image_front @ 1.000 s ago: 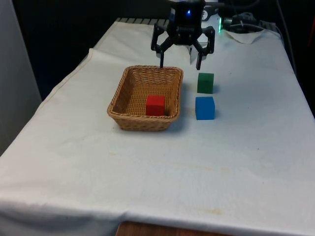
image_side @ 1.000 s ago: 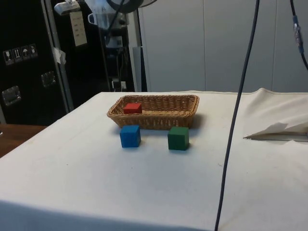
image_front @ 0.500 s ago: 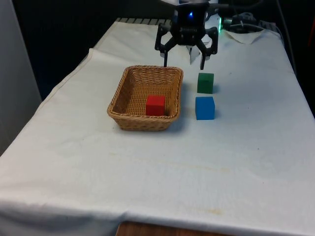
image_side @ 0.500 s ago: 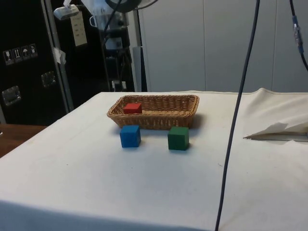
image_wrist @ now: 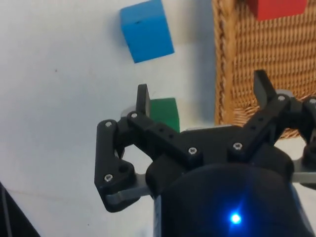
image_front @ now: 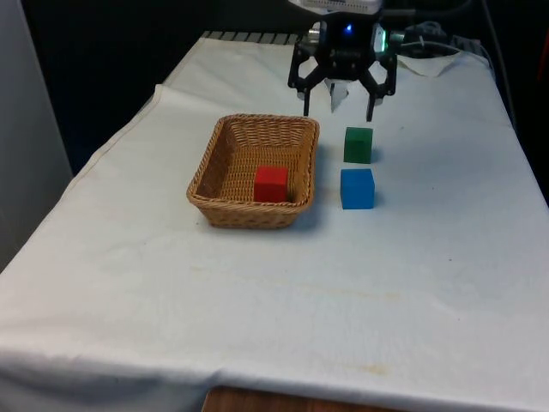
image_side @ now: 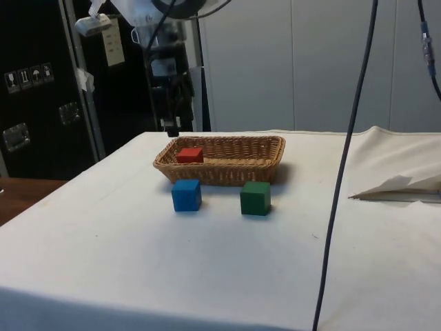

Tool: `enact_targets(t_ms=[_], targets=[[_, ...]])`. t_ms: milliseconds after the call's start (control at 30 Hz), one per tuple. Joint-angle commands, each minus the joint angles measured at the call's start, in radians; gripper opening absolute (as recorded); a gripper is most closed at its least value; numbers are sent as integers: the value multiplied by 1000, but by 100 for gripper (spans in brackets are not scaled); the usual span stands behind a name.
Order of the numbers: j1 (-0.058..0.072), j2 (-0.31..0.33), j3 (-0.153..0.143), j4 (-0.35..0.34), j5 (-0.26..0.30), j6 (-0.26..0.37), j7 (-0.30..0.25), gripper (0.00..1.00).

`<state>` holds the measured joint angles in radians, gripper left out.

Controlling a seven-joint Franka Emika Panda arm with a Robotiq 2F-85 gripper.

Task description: Pick up exactly two blocks and place them into the basket.

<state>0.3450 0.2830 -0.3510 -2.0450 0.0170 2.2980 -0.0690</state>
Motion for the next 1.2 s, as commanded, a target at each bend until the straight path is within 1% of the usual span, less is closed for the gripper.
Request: enact_targets(t_ms=[0, 33, 67, 100, 167, 200, 333, 367, 400, 600, 633, 700, 800, 900, 933, 967, 1033, 1167], targets=[[6, -14, 3, -21, -4, 11, 18, 100], [6, -17, 7, -29, -3, 15, 23, 100], [0, -9, 7, -15, 0, 2, 11, 100], [6, -18, 12, -36, -1, 20, 27, 100], [5, -22, 21, -50, 1, 28, 37, 100], [3, -20, 30, -64, 7, 42, 46, 100], [1, -9, 47, -85, 18, 69, 63, 100], [0, -16, 43, -82, 5, 55, 62, 100], [0, -1, 55, -91, 27, 82, 70, 100], [-1, 31, 73, -93, 63, 118, 73, 100], [0, 30, 68, -92, 51, 110, 74, 100], [-1, 46, 83, -89, 81, 137, 73, 100], [-2, 62, 93, -83, 95, 155, 72, 100], [-2, 75, 99, -80, 100, 175, 72, 100], [0, 77, 96, -80, 92, 172, 75, 100], [-2, 75, 98, -80, 99, 175, 72, 100], [-2, 74, 97, -81, 96, 173, 72, 100], [1, 83, 98, -76, 95, 176, 72, 100]])
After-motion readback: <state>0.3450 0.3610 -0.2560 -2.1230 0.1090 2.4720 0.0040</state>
